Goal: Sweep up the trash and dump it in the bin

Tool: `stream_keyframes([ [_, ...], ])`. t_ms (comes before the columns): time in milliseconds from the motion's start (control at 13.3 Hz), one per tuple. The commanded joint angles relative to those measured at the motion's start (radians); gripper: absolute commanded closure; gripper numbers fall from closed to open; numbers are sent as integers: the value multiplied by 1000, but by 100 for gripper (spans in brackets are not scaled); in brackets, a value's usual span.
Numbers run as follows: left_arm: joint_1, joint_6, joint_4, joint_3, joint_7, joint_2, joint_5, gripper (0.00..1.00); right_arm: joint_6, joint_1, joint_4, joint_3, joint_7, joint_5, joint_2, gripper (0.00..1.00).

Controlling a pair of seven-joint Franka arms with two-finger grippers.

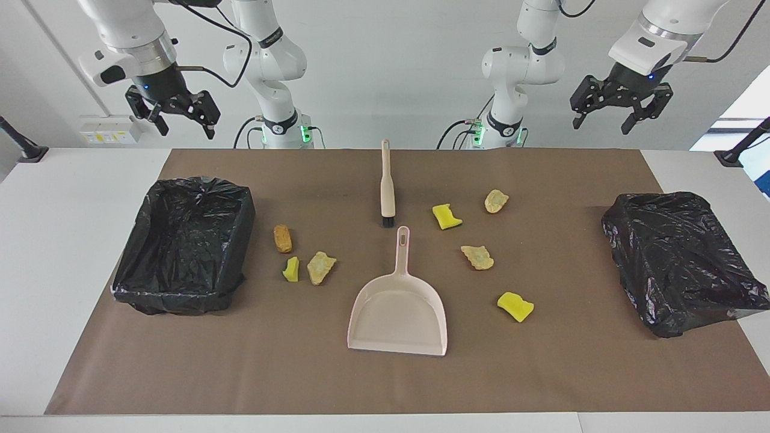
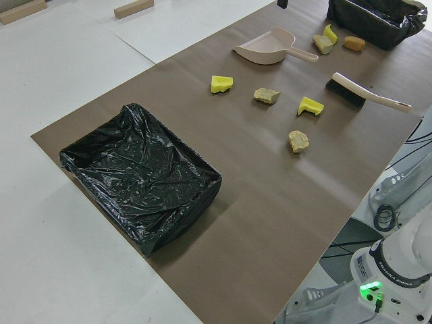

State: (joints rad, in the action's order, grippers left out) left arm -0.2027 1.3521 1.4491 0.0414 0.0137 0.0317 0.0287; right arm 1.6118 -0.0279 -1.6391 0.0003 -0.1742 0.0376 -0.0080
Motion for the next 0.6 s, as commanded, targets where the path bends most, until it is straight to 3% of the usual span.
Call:
stream_keyframes([
  [0, -105, 92, 161, 6, -86, 69, 5, 0, 37, -50, 103, 7, -112, -16, 152, 0],
  [300, -312, 310, 419, 8, -265, 120, 5, 0, 43, -118, 352, 9, -298, -79, 425, 0],
  [526, -443, 433, 532, 8, -382, 119, 16, 0, 76, -193, 380, 24, -373, -146, 509, 0],
])
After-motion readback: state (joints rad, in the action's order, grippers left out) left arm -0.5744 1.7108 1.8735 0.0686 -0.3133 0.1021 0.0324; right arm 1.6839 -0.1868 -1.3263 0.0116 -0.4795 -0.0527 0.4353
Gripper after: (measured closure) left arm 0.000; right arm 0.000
